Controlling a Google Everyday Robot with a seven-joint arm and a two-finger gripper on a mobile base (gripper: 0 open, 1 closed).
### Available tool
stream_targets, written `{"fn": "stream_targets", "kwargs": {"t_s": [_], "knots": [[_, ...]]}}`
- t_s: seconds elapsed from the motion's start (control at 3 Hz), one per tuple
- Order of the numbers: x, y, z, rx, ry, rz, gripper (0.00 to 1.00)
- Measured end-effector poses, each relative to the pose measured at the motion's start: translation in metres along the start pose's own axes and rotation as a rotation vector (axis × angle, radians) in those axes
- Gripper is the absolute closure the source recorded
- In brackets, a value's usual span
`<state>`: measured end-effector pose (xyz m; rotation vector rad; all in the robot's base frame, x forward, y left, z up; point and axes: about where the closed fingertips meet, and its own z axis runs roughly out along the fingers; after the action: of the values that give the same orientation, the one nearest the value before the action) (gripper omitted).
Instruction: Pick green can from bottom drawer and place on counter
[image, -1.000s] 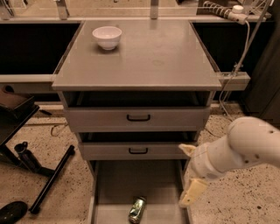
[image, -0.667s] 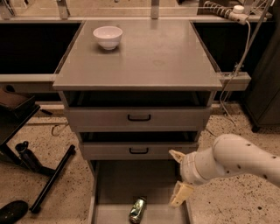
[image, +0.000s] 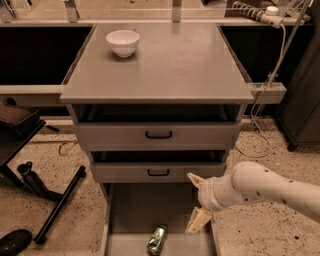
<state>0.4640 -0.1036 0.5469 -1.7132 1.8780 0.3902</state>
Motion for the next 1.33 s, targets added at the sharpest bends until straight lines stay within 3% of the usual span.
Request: {"fn": "stream_targets", "kwargs": {"t_s": [0.33, 0.67, 1.33], "knots": [[0.019, 0.000, 0.026, 0.008, -0.019, 0.028, 0.00], [0.057, 0.010, 0.089, 0.032, -0.048, 0.068, 0.00], [0.096, 0.049, 0.183, -0.019, -0.087, 0.115, 0.00]]}}
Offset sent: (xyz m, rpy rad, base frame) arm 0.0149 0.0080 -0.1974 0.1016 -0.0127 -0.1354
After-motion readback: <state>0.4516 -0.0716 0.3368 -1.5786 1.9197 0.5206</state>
